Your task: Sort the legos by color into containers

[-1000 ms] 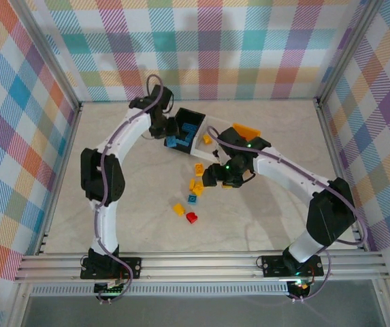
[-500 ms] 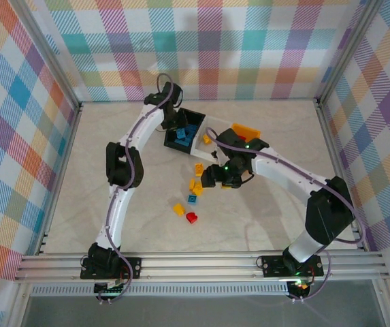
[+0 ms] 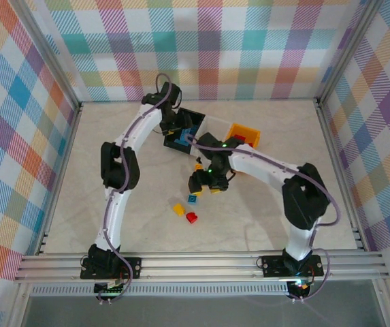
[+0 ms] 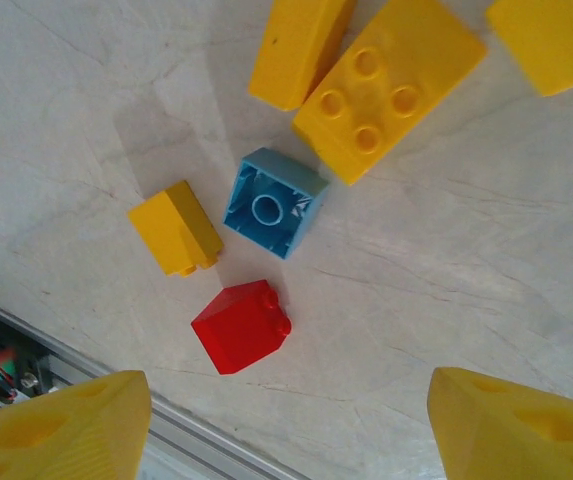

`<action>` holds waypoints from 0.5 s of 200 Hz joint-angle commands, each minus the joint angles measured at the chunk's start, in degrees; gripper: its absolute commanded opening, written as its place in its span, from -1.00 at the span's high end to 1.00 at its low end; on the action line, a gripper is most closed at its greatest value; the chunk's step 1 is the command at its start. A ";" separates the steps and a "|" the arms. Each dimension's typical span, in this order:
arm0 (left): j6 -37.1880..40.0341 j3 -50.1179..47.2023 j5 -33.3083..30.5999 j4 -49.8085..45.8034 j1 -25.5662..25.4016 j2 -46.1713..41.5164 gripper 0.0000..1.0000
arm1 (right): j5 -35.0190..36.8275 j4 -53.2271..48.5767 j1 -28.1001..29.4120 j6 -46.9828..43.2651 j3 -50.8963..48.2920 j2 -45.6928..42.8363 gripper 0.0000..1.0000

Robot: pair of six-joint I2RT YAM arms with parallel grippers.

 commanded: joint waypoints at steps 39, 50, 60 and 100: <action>1.95 -29.90 -7.25 1.27 1.41 -29.34 -0.51 | 5.03 -6.54 5.19 7.96 9.28 10.46 -0.51; 2.03 -35.25 -7.98 1.66 1.89 -33.50 -0.52 | 5.40 -6.43 5.37 9.26 10.43 11.86 -0.51; 2.10 -39.27 -8.34 1.93 2.31 -36.91 -0.53 | 5.62 -5.98 5.39 10.42 11.35 12.85 -0.51; 1.98 -50.59 -9.16 1.35 3.37 -46.92 -0.57 | 5.98 -5.76 5.43 13.33 13.34 17.01 -0.46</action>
